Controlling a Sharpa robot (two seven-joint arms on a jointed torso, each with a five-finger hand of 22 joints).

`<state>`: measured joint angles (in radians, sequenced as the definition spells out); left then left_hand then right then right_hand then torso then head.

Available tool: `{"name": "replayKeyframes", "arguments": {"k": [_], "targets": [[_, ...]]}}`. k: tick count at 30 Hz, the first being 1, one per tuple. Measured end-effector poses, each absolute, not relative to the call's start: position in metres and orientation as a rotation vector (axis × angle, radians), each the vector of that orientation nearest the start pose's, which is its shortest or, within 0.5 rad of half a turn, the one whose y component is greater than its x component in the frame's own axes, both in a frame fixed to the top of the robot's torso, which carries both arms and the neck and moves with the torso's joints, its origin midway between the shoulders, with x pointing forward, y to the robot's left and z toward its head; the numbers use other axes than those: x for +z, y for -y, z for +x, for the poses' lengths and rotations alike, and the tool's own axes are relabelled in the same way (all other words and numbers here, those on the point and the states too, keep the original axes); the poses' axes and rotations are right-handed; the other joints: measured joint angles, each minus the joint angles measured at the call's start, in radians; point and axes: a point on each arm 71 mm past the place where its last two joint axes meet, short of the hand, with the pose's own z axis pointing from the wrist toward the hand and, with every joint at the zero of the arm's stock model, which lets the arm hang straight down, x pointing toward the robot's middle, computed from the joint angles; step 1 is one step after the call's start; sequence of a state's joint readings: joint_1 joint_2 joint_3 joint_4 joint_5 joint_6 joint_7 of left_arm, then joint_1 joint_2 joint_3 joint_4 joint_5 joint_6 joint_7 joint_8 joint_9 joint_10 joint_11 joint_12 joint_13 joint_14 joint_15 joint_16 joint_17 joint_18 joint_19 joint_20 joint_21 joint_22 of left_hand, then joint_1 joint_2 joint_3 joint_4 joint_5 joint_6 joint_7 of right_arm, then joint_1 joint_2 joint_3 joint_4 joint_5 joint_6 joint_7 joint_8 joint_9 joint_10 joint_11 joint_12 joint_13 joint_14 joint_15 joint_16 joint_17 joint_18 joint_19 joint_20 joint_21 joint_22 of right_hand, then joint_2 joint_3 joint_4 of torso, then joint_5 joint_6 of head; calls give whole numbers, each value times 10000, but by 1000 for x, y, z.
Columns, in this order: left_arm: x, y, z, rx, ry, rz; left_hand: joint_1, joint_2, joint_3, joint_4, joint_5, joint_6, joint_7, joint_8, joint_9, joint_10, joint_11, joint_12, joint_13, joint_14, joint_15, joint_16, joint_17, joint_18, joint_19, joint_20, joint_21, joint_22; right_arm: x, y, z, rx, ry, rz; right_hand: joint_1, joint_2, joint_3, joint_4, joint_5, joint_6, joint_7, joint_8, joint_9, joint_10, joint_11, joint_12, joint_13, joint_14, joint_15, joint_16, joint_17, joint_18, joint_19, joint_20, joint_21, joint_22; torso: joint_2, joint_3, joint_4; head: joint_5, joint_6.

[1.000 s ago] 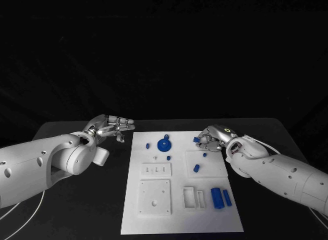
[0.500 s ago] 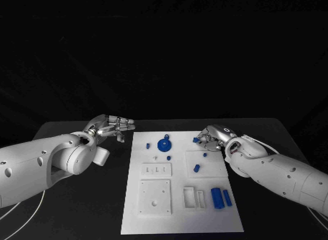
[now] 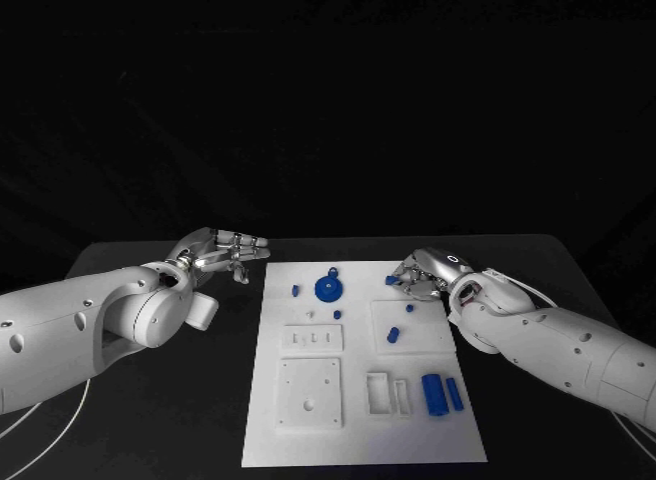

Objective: Assemble the parts on the task board

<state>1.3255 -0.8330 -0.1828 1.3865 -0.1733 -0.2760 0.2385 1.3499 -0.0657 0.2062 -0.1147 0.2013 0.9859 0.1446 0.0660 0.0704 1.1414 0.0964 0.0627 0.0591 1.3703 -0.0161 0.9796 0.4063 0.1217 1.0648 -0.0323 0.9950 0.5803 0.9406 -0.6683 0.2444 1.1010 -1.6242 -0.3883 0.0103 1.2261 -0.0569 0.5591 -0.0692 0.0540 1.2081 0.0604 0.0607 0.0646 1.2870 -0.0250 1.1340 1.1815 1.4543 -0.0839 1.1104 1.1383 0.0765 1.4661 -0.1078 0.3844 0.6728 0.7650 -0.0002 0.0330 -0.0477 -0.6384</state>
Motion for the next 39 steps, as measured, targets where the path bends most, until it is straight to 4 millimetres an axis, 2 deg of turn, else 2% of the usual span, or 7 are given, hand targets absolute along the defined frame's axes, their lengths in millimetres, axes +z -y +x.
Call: {"name": "replayKeyframes", "arguments": {"k": [11, 19, 22, 26, 32, 33, 39], "targets": [[-182, -248, 518, -12651, -16069, -9507, 0, 0, 72, -17, -1, 0, 0, 0, 7, 0, 0, 0, 0, 0, 0, 0, 0, 1, -36, 36, 0, 1, -248, 250, 531, 5343, -16003, 418, -2, 77, -88, -141, -8, 55, 19, -2, 23, 0, 1, -1, 28, -42, -41, -1, 0, -19, -69, -67, 1, -53, -1, 1, -2, 15, -16], [-182, -248, 519, -12717, -16138, -9466, -236, 89, -9, 208, -167, 227, -153, 0, 14, 722, -249, 0, 0, 1, -7, 0, -32, -3, -90, -17, 0, -43, -225, 255, 536, 5906, -16444, 940, -62, 139, -193, -247, -8, 117, 6, -11, 25, 0, 1, -1, 29, -41, -40, -1, -24, -4, -68, -65, -15, -15, -43, -5, -32, 2, 61], [-182, -247, 519, -12806, -16269, -9375, -359, 117, -128, 403, -225, 288, -214, 0, 14, 1134, -386, 0, 3, 13, -127, 0, -50, -59, -65, -83, 0, -79, -215, 256, 539, 6140, -16701, 1110, -34, 166, -222, -275, -9, 145, 4, -38, 25, 0, 1, -1, 29, -41, -40, -1, -35, -3, -68, -65, -15, -15, -86, -7, -52, 2, 91], [-182, -242, 519, -13019, -16710, -8983, -607, 158, -538, 808, -225, 407, -334, 0, 13, 1952, -606, 68, 49, 85, -275, -117, -79, -141, -16, -235, -80, -137, -200, 257, 544, 6642, -17499, 1543, -76, 263, -299, -352, -10, 150, 4, -26, 25, -26, -24, -72, 2, -41, -40, -57, -55, -4, -67, -64, -52, -11, -190, -12, -96, 21, 124], [-181, -227, 518, -13322, -17981, -7835, -809, 450, -1599, 1458, -356, 804, -480, 0, 39, 2912, -894, 352, 125, 180, -470, 69, 117, -220, 111, -469, -157, -188, -197, 252, 545, 7532, -19162, 2237, -104, 365, -370, -422, 78, 150, 4, 1, 25, -46, -35, -136, -41, -41, -39, -118, -81, -4, -68, -64, -100, 20, -422, -19, -156, 99, 120], [-180, -224, 518, -13386, -18330, -7565, -820, 593, -1780, 1585, -356, 920, -525, 0, 46, 3052, -933, 420, 136, 184, -513, 211, 245, -299, 146, -504, -157, -187, -197, 249, 545, 7757, -19544, 2369, -123, 392, -402, -454, 80, 150, 4, 1, 25, -77, -3, -136, -53, -60, -58, -118, -81, -3, -67, -64, -100, 29, -456, -19, -158, 112, 118], [-183, -202, 516, -13560, -19943, -6474, -902, 904, -2336, 1838, -281, 1478, -757, 0, 176, 3236, -1163, 1093, 583, 267, -698, 730, 852, -365, 287, -716, -112, -83, -203, 233, 540, 9119, -21357, 3027, -62, 454, -460, -454, 80, 145, 5, 0, 24, -133, -16, -177, -71, -76, -72, -118, -81, -3, -67, -64, -138, 62, -682, -30, -142, 224, -4]]}}
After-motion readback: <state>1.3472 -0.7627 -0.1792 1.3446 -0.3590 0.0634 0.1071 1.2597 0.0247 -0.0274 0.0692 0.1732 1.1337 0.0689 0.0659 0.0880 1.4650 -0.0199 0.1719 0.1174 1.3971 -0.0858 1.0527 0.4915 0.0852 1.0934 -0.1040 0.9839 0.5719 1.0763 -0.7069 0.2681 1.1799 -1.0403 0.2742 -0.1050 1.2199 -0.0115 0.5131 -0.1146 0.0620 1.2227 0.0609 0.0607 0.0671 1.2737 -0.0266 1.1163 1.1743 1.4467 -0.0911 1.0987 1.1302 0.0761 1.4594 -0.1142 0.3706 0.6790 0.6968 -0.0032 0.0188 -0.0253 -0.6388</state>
